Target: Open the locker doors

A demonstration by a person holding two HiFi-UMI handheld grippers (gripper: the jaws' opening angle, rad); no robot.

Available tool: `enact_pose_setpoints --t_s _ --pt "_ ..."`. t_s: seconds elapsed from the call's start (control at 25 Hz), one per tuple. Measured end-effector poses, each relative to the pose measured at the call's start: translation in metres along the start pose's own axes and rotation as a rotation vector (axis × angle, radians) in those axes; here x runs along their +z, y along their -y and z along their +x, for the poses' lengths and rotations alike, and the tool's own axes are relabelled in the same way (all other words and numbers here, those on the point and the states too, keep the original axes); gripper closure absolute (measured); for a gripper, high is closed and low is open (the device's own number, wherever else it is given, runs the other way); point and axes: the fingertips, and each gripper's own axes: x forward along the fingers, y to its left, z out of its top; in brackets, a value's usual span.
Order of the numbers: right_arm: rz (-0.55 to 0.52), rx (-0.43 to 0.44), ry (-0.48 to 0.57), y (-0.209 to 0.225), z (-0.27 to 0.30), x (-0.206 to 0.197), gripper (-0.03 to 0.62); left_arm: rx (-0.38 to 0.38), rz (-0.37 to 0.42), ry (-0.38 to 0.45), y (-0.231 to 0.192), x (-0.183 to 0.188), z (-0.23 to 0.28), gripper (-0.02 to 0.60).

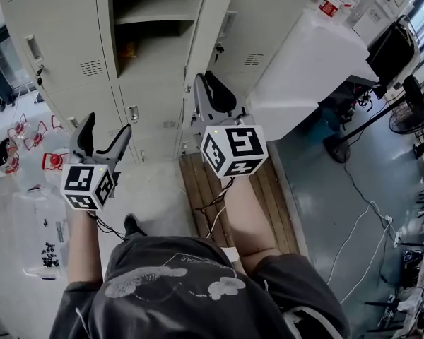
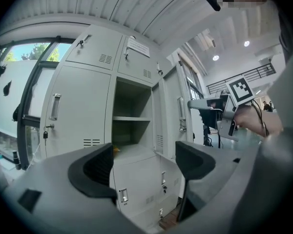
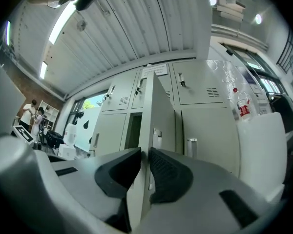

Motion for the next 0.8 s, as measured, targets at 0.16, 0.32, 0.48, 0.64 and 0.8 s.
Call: enact_pose_setpoints --t_s 0.16,0.32,0.48,0.64,0.8 --pt "-0.003 -0.017 -0.004 0.016 -0.01 0.0 0.519 -0.002 0.003 -0.005 0.014 -0.001 -0.006 0.189" --pt "-0.012 -0.062 -0.003 0.036 -0.02 0.0 0.522 0.005 0.002 -0.011 0.022 -0.003 -0.012 0.189" --pt "0.017 -0.087 0.002 0.054 -0.027 -0.002 0.522 0.02 0.0 -0.021 0.029 -0.006 -0.019 0.189" --pt "0.025 -0.112 -0.002 0.068 -0.03 -0.003 0.522 0.035 0.002 -0.035 0.032 -0.009 -0.027 0.189" --pt "0.022 -0.114 -0.005 0.078 -0.032 -0.004 0.522 0.049 0.002 -0.038 0.036 -0.009 -0.033 0.189"
